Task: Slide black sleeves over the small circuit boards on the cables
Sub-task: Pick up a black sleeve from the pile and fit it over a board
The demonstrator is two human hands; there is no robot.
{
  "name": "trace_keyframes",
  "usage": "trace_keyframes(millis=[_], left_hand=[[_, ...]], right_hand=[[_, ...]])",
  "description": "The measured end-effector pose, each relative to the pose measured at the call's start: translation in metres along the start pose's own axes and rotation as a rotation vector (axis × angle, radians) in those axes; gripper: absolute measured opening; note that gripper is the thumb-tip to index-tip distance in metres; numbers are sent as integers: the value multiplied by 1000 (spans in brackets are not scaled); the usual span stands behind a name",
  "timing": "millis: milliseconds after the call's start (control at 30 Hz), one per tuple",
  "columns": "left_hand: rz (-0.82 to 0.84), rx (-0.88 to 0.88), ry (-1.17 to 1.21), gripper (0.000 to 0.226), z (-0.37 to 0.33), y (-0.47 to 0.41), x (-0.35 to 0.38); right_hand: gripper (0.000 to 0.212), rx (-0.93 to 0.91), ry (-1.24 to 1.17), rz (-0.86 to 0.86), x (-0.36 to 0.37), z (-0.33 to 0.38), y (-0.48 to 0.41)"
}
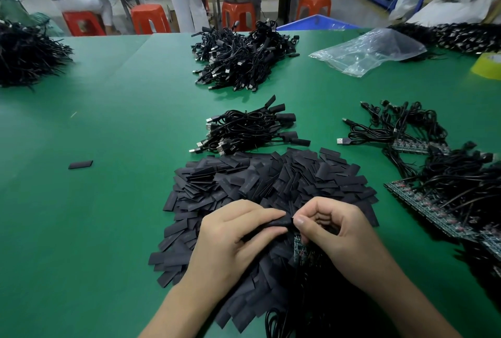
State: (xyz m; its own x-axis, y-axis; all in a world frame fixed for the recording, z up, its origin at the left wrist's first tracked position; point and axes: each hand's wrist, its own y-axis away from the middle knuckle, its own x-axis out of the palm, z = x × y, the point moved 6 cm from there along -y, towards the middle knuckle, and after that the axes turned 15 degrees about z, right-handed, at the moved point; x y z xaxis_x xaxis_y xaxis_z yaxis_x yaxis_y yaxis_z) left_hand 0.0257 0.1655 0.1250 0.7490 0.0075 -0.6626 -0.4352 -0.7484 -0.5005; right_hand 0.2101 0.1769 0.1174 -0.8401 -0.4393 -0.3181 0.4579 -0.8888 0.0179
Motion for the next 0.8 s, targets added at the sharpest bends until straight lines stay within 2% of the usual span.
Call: trace_keyframes(millis=[333, 800], left_hand=[[-28, -31, 109, 17, -1, 1, 1], [3, -20, 67, 20, -1, -1, 1]], right_hand=[[20, -4, -29, 28, -2, 5, 1], [21, 4, -18, 24, 2, 5, 0]])
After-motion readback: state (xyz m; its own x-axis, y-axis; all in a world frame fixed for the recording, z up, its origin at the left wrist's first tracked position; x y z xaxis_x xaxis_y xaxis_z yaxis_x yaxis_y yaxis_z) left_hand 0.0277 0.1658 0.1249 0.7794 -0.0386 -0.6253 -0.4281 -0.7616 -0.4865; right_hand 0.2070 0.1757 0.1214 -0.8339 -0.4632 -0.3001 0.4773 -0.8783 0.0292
